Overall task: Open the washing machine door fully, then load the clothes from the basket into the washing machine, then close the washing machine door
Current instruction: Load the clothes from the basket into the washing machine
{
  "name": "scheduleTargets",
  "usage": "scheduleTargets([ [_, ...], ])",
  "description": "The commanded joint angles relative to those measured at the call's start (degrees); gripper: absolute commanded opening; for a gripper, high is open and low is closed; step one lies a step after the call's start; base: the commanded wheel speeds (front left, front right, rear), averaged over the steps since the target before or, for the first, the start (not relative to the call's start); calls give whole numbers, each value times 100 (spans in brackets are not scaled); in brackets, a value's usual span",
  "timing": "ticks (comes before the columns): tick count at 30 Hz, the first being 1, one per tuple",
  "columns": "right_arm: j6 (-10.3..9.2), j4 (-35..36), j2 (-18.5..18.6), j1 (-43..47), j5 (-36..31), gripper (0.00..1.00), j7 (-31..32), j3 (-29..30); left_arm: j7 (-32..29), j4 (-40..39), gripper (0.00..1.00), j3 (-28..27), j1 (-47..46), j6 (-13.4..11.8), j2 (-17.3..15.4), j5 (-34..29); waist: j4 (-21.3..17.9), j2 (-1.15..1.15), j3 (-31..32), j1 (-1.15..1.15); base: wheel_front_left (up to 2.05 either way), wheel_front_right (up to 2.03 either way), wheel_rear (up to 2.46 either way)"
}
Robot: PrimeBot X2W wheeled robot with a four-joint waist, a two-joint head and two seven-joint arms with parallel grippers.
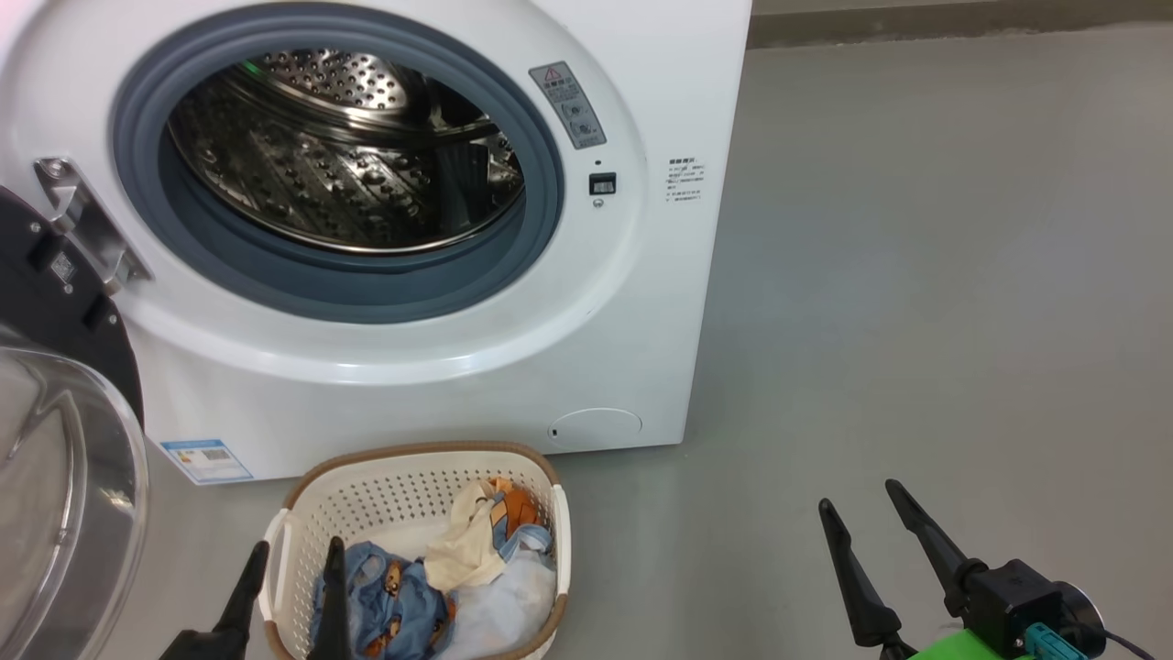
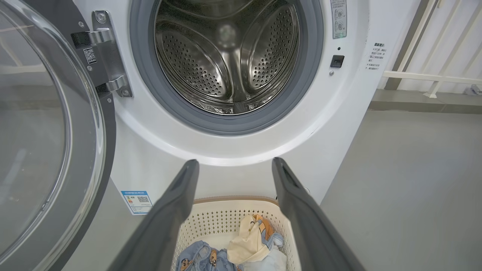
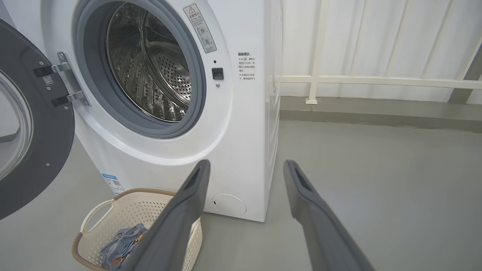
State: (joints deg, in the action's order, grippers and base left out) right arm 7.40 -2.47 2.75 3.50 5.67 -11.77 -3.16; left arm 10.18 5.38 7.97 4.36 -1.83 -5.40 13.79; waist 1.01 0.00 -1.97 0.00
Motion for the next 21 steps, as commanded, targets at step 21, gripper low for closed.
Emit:
scheduleTargets([
  [21,9,365,13,-952,-4,100,-105,-374,290,1970,100,184,-1871,346,72,221,-100,0,-1601,0,0,0,0],
])
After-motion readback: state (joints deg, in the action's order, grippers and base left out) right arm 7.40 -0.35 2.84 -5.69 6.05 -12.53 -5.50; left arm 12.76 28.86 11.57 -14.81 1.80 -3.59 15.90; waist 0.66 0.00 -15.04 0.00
